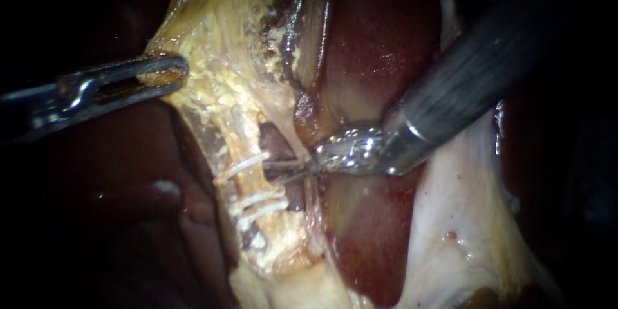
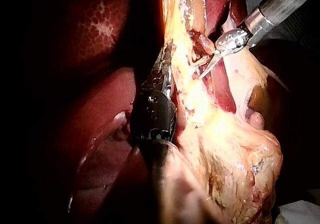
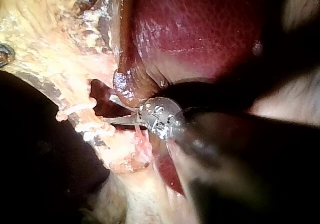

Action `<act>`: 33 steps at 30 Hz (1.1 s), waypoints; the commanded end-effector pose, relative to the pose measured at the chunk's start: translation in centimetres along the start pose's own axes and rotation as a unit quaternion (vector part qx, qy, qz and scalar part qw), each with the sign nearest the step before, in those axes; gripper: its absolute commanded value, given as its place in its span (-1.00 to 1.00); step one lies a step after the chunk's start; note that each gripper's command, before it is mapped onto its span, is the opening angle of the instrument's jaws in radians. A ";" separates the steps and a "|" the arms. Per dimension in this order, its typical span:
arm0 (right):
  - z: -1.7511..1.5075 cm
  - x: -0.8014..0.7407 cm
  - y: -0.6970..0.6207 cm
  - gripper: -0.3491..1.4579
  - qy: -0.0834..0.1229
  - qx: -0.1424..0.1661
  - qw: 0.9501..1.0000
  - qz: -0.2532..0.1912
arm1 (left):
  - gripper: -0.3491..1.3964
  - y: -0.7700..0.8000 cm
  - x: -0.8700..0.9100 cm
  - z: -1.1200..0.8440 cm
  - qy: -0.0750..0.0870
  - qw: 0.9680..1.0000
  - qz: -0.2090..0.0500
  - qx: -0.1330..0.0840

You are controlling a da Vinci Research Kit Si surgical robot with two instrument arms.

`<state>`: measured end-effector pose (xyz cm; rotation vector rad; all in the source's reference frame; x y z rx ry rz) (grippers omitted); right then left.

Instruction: Go to the cutting position left tube

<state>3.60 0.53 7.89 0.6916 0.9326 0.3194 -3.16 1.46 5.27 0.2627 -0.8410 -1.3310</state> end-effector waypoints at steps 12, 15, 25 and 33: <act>-0.33 0.14 -0.19 0.73 -0.002 0.021 1.000 0.007 | -1.00 0.00 0.00 0.00 0.000 1.000 0.000 0.000; -0.31 0.18 -0.25 0.73 0.001 0.033 0.999 0.015 | -1.00 0.00 0.00 0.00 0.000 1.000 0.000 0.000; -0.22 0.22 -0.32 0.73 0.006 0.045 0.999 0.022 | -1.00 0.00 0.00 0.00 0.000 1.000 0.000 0.000; 0.12 0.14 -0.30 0.69 0.002 0.054 0.998 0.030 | -1.00 -0.01 0.00 0.00 0.000 1.000 0.000 0.000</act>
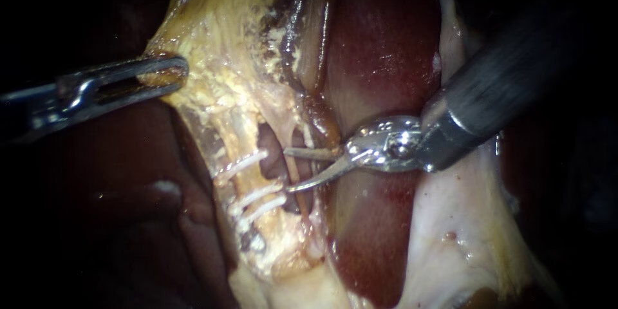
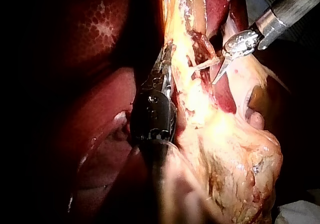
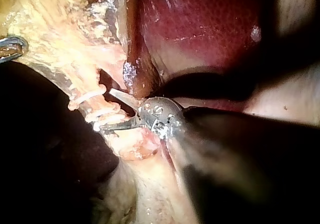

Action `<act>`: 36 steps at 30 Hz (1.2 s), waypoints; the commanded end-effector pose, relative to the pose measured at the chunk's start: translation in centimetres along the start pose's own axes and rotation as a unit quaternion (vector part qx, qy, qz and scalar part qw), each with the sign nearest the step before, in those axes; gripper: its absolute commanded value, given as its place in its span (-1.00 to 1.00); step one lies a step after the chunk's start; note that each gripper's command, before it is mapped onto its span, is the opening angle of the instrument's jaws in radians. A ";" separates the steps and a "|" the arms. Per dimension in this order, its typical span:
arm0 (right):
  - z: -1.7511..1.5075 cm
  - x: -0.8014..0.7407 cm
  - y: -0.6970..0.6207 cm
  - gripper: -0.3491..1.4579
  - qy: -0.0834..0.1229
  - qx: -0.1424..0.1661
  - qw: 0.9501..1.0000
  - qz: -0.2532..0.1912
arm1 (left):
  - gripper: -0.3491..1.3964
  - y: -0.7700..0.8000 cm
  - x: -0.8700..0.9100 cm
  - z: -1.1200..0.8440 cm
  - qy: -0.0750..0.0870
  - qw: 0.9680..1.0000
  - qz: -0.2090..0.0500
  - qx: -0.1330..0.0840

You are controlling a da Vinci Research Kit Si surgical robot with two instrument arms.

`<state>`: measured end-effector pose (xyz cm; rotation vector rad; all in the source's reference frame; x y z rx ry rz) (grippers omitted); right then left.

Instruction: Go to the cutting position left tube

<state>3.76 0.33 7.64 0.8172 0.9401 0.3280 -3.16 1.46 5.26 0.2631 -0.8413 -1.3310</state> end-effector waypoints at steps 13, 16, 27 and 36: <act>0.26 -0.08 0.15 0.69 -0.003 0.004 1.000 0.006 | -1.00 -0.02 0.00 -0.01 0.000 1.000 0.000 -0.001; 0.33 -0.08 0.16 0.69 -0.004 0.007 1.000 0.009 | -1.00 -0.02 0.00 -0.01 0.000 1.000 0.000 -0.001; 0.56 -0.02 0.19 0.65 0.020 0.074 0.997 0.024 | -1.00 -0.03 0.00 -0.01 0.000 1.000 0.000 -0.001; 0.64 0.07 0.11 0.65 0.051 0.149 0.987 0.020 | -1.00 -0.03 0.00 -0.01 0.000 1.000 0.000 -0.001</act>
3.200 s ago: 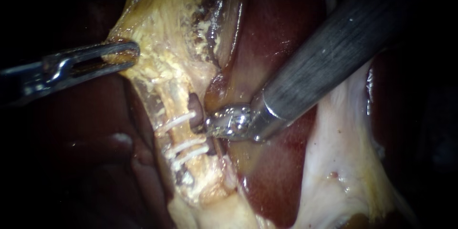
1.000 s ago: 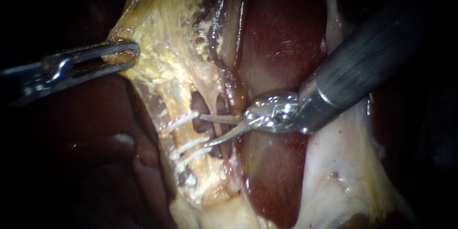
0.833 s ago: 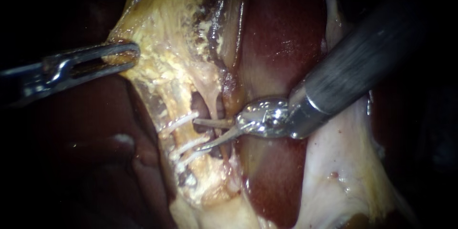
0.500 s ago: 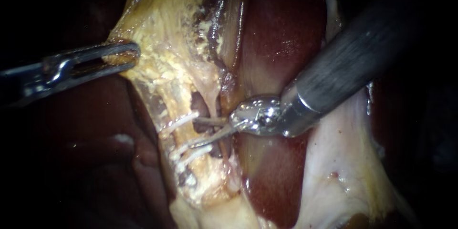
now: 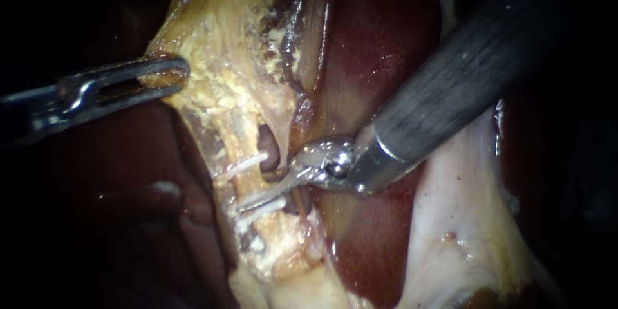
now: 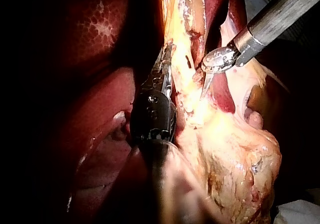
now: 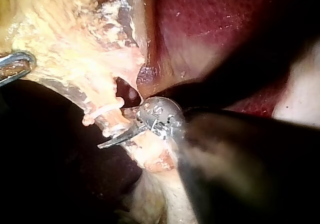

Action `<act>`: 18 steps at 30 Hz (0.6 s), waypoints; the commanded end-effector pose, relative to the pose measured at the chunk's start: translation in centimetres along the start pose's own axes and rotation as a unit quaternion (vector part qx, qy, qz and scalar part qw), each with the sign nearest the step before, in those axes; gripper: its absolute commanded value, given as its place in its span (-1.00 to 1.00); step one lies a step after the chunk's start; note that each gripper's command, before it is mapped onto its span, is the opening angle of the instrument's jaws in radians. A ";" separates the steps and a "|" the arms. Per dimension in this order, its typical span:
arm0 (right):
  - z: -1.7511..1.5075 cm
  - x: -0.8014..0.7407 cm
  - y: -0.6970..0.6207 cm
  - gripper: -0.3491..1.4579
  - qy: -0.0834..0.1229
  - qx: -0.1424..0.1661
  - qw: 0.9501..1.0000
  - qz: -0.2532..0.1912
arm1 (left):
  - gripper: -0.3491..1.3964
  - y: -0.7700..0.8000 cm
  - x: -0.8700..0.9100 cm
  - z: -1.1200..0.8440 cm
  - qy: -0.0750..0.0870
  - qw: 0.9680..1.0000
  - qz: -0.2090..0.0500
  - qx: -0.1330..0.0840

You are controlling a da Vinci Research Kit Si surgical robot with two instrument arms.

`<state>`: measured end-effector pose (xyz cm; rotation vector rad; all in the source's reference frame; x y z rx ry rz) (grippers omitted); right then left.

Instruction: Go to the cutting position left tube

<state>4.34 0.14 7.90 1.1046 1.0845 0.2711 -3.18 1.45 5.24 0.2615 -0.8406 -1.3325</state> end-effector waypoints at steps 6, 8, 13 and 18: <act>0.05 0.04 -0.07 0.65 0.009 0.037 0.999 0.003 | -1.00 0.05 -0.01 0.01 0.001 1.000 0.001 0.001; 0.06 0.05 -0.06 0.63 0.014 0.045 0.999 0.007 | -1.00 0.06 -0.01 0.01 0.001 1.000 0.001 0.002; 0.10 0.09 -0.03 0.63 0.025 0.053 0.998 0.013 | -1.00 0.05 -0.01 0.01 0.001 1.000 0.001 0.001; 0.15 0.13 0.00 0.63 0.035 0.057 0.998 0.015 | -1.00 0.05 -0.01 0.01 0.001 1.000 0.001 0.001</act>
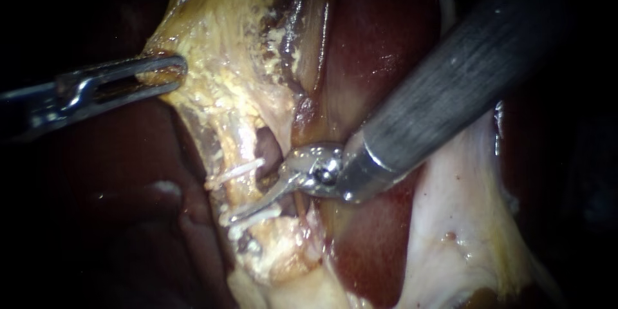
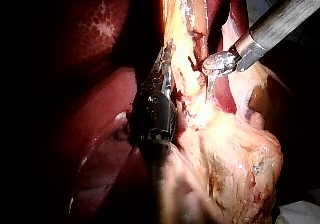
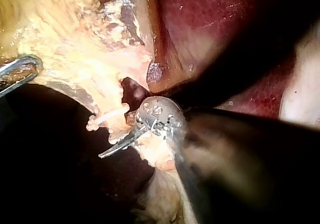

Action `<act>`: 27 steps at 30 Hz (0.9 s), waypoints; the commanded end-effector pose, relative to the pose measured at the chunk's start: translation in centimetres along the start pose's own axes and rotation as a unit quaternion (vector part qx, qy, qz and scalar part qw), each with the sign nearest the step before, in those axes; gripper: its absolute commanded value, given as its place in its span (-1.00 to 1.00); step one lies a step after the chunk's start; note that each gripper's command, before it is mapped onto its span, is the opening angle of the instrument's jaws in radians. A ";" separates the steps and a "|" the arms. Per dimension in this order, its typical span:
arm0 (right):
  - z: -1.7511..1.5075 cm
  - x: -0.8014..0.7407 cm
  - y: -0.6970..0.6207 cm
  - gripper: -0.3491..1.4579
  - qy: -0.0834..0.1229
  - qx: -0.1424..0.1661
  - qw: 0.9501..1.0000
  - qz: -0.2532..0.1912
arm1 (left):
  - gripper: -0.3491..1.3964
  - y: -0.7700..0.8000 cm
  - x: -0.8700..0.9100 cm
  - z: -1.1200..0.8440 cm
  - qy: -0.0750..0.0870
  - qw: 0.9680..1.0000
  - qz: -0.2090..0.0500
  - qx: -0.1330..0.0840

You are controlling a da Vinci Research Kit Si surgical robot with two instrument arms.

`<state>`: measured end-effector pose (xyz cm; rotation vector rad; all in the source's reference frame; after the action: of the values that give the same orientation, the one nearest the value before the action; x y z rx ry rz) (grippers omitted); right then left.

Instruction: Go to the cutting position left tube

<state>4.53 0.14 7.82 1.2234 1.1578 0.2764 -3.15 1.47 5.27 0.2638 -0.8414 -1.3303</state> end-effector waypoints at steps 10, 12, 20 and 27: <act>0.12 0.04 0.07 0.60 0.011 -0.001 1.000 0.028 | -1.00 0.00 0.00 0.01 0.000 1.000 0.000 0.000; 0.14 0.05 0.09 0.58 0.015 -0.001 0.999 0.037 | -1.00 -0.01 0.00 0.01 0.000 1.000 0.000 0.000; 0.16 0.06 0.10 0.56 0.019 -0.001 0.998 0.054 | -1.00 -0.01 0.01 0.01 0.000 1.000 0.000 0.000; 0.19 0.04 0.12 0.54 0.019 -0.001 0.998 0.056 | -1.00 -0.01 0.01 0.01 0.000 1.000 0.000 0.000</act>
<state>4.75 0.10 7.88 1.2871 1.1229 0.3854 -3.16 1.47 5.28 0.2631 -0.8416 -1.3305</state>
